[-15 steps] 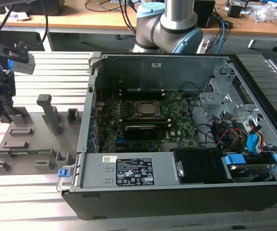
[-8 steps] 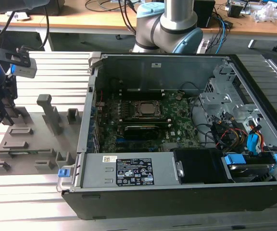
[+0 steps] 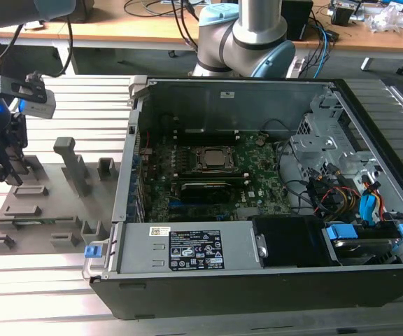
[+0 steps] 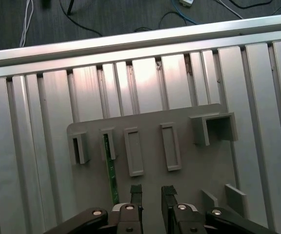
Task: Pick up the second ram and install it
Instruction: 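Pick up the second ram and move it above second insertion slot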
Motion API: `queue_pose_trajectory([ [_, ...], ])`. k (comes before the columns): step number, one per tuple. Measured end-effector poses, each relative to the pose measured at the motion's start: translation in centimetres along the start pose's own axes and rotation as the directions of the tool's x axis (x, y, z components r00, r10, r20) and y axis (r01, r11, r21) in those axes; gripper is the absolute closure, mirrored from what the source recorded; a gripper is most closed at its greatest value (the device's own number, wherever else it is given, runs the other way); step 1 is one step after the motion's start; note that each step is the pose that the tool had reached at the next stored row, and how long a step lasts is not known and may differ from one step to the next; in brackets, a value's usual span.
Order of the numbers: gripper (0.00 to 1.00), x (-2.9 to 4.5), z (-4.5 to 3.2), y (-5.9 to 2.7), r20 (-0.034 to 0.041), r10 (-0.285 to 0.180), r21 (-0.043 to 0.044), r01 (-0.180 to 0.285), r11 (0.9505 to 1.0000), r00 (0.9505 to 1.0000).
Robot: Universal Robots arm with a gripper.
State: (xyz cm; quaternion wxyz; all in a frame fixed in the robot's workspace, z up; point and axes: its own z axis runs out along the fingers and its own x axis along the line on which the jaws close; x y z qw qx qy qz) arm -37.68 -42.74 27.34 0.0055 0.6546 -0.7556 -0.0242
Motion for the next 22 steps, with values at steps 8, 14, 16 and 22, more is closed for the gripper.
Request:
queue_pose_trajectory([
  [8, 0.7, 0.02, 0.97, -0.04, 0.0, 0.0, 0.0, 0.0, 1.0, 1.0],
  [14, 0.7, 0.4, 2.11, -0.14, -0.0001, 0.0, 0.0, 0.0, 1.0, 1.0],
  [16, 0.7, 1.07, 2.42, -0.25, 0.0, 0.0, 0.0001, 0.0, 1.0, 1.0],
  [22, 0.7, 2.13, 3.34, -0.44, -0.0026, -0.001, 0.0003, 0.001, 1.0, 1.0],
])
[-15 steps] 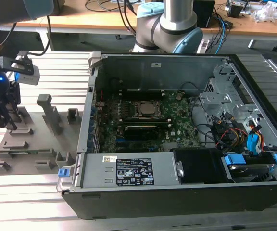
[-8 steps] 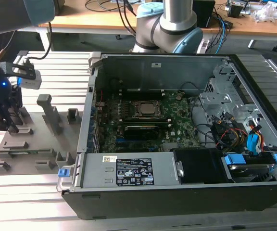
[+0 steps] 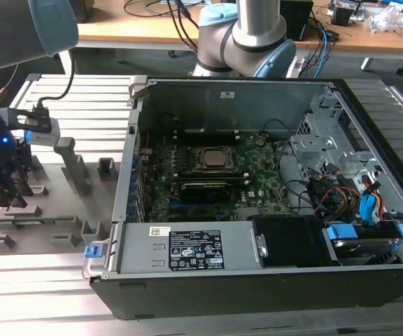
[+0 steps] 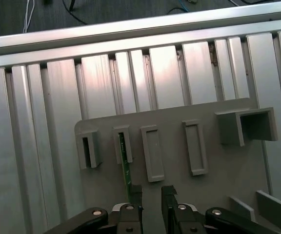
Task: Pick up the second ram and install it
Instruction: 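Pick up the second ram and move it above second insertion slot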
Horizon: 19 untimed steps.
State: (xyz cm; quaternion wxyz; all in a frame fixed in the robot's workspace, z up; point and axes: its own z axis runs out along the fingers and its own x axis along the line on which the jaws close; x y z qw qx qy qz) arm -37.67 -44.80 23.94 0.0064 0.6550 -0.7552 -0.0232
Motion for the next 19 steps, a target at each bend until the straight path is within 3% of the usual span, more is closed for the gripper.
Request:
queue_pose_trajectory([
  [4, 0.7, 0.16, 1.04, -0.19, -0.0027, -0.007, 0.0002, 0.007, 1.0, 1.0],
  [6, 0.7, 0.18, 1.67, -0.77, -0.0052, -0.022, -0.0001, 0.022, 0.9998, 0.9997],
  [9, 0.7, 1.75, 2.13, -1.05, -0.0067, -0.036, -0.0003, 0.036, 0.9994, 0.9993],
  [13, 0.7, 1.82, 2.74, -1.38, -0.005, -0.052, -0.0011, 0.052, 0.9986, 0.9986],
  [17, 0.7, 1.8, 3.71, -1.73, -0.0065, -0.109, -0.0023, 0.109, 0.9941, 0.9941],
  [19, 0.7, 1.78, 4.09, -1.83, -0.0026, -0.106, -0.0023, 0.106, 0.9944, 0.9944],
])
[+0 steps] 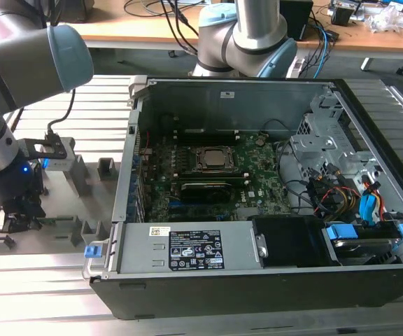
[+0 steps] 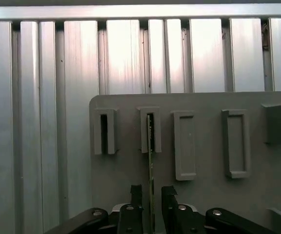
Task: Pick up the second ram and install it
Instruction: 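Pick up the second ram and move it above second insertion slot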
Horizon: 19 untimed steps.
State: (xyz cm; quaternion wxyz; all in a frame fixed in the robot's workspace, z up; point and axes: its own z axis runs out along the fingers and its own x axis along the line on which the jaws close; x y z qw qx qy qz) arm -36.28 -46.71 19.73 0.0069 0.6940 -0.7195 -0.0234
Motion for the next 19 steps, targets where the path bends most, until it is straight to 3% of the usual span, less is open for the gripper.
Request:
queue_pose_trajectory([
  [5, 0.71, 0.01, 0.06, -0.01, 0.0004, 0.006, 0.0001, -0.006, 1.0, 1.0],
  [7, 0.84, 0.01, 0.06, -0.01, 0.0004, 0.006, 0.0, -0.006, 1.0, 1.0],
  [8, 0.86, 0.0, 0.06, -0.01, 0.0004, 0.006, 0.0001, -0.006, 1.0, 1.0],
  [19, 0.86, 0.0, 0.06, -0.01, 0.0005, 0.006, 0.0001, -0.006, 1.0, 1.0],
])
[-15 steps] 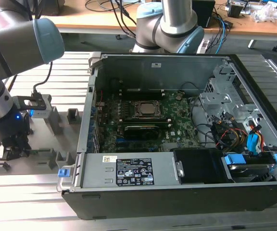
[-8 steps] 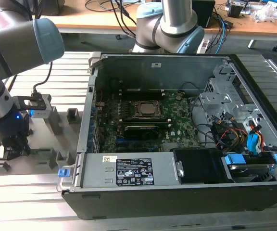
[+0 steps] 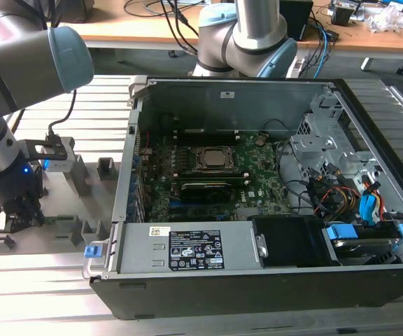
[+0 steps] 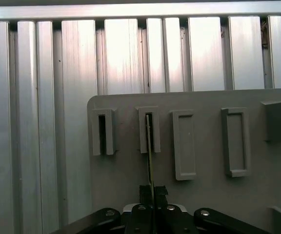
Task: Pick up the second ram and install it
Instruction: 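Pick up the second ram and move it above second insertion slot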
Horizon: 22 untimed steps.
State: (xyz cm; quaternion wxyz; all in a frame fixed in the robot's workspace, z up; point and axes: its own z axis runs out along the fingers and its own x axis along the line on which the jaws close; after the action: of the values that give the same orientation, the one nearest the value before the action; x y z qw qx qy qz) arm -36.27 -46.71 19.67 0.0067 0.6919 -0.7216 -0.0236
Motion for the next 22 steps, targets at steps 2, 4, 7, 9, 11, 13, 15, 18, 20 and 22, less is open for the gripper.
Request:
queue_pose_trajectory([
  [2, 0.86, 0.0, -0.07, 0.0, 0.0001, 0.0, 0.0001, 0.0, 1.0, 1.0],
  [4, 0.86, -0.02, -0.9, 0.04, -0.0001, 0.0, -0.0001, 0.0, 1.0, 1.0],
  [7, 0.86, -0.04, -1.57, 0.07, 0.0001, 0.0, 0.0, 0.0, 1.0, 1.0],
  [9, 0.86, -0.04, -1.88, 0.08, 0.0, 0.0, 0.0001, 0.0, 1.0, 1.0],
  [11, 0.86, -0.05, -2.07, 0.09, 0.0, 0.0, 0.0, 0.0, 1.0, 1.0],
  [13, 0.86, -0.06, -2.44, 0.11, 0.0, 0.0, 0.0, 0.0, 1.0, 1.0],
  [15, 0.86, -0.07, -2.73, 0.12, 0.0001, 0.0, 0.0, 0.0, 1.0, 1.0],
  [18, 0.86, -0.07, -3.13, 0.14, 0.0001, 0.0, 0.0, 0.0, 1.0, 1.0],
  [20, 0.86, -0.08, -3.5, 0.15, 0.0, 0.0, 0.0, 0.0, 1.0, 1.0],
  [22, 0.86, -0.09, -3.75, 0.16, 0.0, 0.0, 0.0, 0.0, 1.0, 1.0],
])
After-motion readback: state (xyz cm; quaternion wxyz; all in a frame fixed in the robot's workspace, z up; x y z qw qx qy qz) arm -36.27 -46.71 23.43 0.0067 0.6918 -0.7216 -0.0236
